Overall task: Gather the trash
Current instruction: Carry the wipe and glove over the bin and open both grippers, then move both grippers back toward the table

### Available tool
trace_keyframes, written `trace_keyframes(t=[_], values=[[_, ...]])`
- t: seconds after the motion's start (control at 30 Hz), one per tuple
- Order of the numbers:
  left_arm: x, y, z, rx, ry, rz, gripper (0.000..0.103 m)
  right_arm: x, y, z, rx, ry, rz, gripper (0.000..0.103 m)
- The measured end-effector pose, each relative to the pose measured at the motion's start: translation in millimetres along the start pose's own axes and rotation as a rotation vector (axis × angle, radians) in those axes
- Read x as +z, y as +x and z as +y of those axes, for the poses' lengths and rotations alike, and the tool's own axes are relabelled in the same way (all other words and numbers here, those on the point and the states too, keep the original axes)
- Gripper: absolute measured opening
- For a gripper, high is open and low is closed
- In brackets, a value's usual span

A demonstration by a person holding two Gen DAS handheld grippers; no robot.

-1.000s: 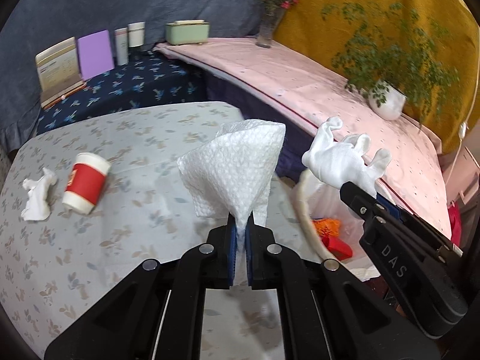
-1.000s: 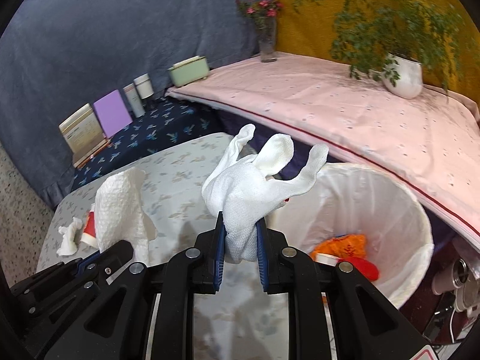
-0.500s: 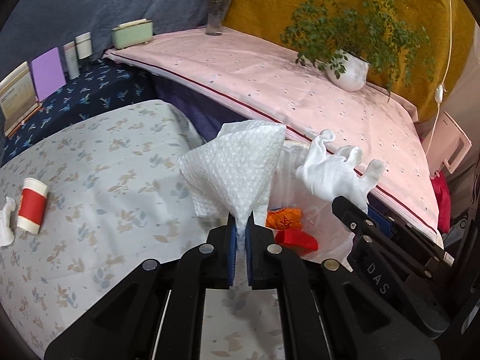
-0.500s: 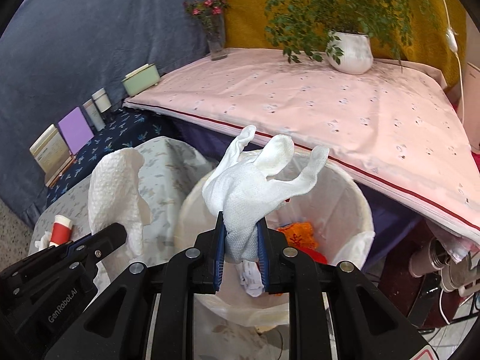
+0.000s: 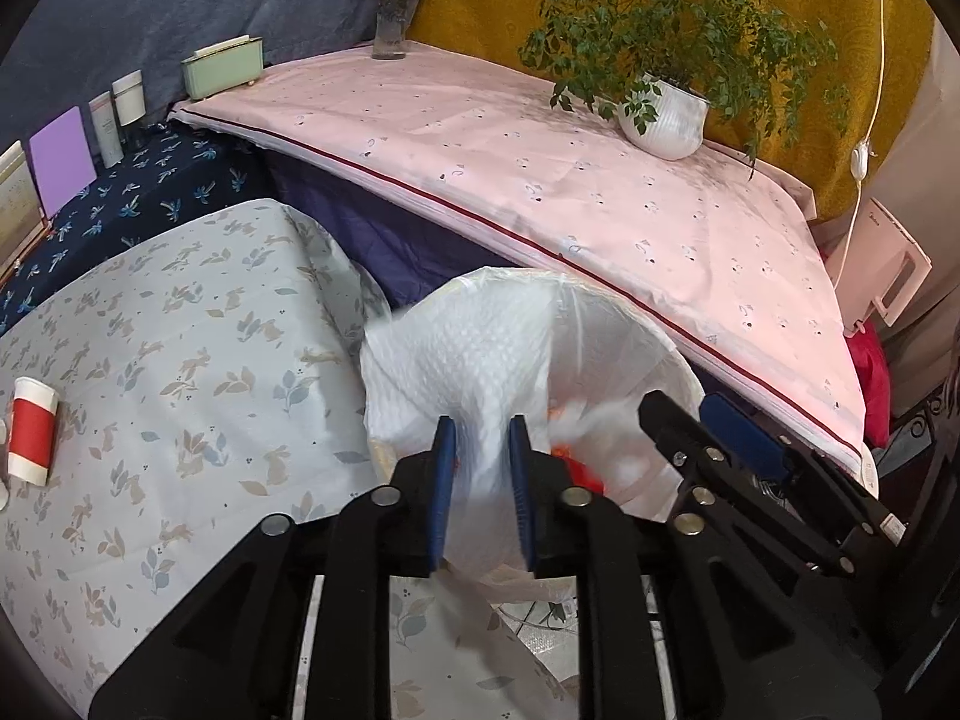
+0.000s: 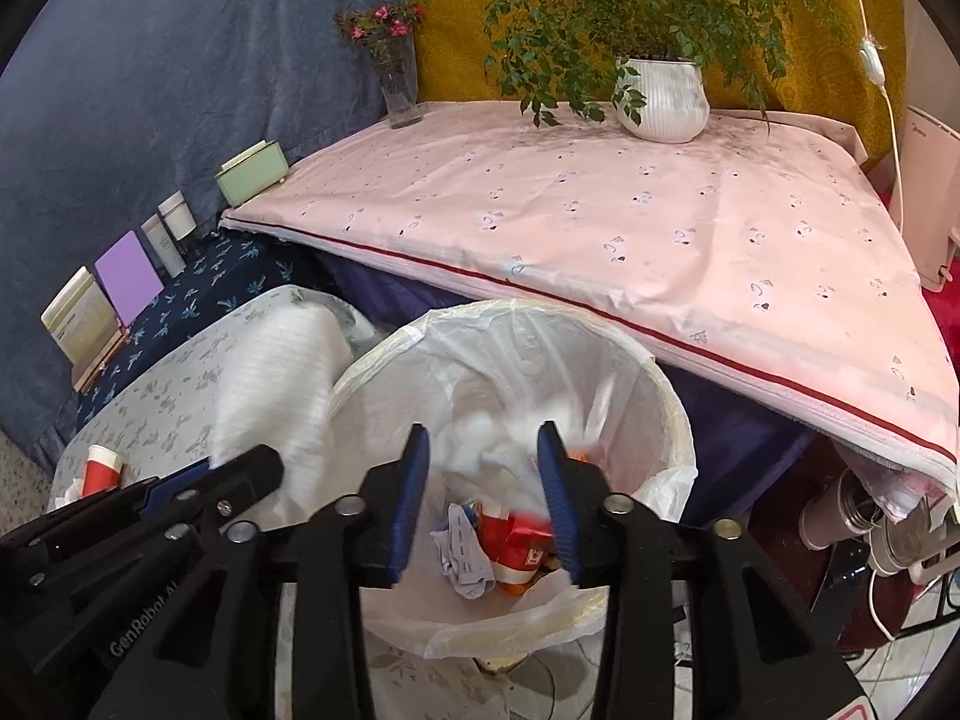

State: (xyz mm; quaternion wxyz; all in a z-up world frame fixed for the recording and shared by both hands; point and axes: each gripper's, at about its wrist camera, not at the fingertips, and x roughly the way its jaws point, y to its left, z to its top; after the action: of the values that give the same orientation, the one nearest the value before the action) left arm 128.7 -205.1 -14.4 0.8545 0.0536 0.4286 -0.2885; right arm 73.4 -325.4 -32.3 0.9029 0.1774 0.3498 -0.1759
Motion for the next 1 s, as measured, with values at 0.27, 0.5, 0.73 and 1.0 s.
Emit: trace_keyframes(t=[0.27,0.5,0.73,1.0], values=[[2.6,-6.5,6.6,0.013,-0.016,-0.014,0.026,2.8,-5.3,1.4,0.000,0.004,-0.012,0.044],[3.2,-13.6,12.2,0.013,-0.027,-0.028,0.027,3.9,-9.8,5.6,-0.002,-0.002,-0.025,0.049],[1.7,-20.5,21.4,0.019,-0.045,-0.037,0.027,4.7,-13.4,14.0,-0.001,-0.017,-0.030,0.050],[-0.2,-32.6,45.6,0.042,-0.091,-0.054,0.032,3.8,-18.4,34.0,0.009,-0.048,-0.038,0.053]])
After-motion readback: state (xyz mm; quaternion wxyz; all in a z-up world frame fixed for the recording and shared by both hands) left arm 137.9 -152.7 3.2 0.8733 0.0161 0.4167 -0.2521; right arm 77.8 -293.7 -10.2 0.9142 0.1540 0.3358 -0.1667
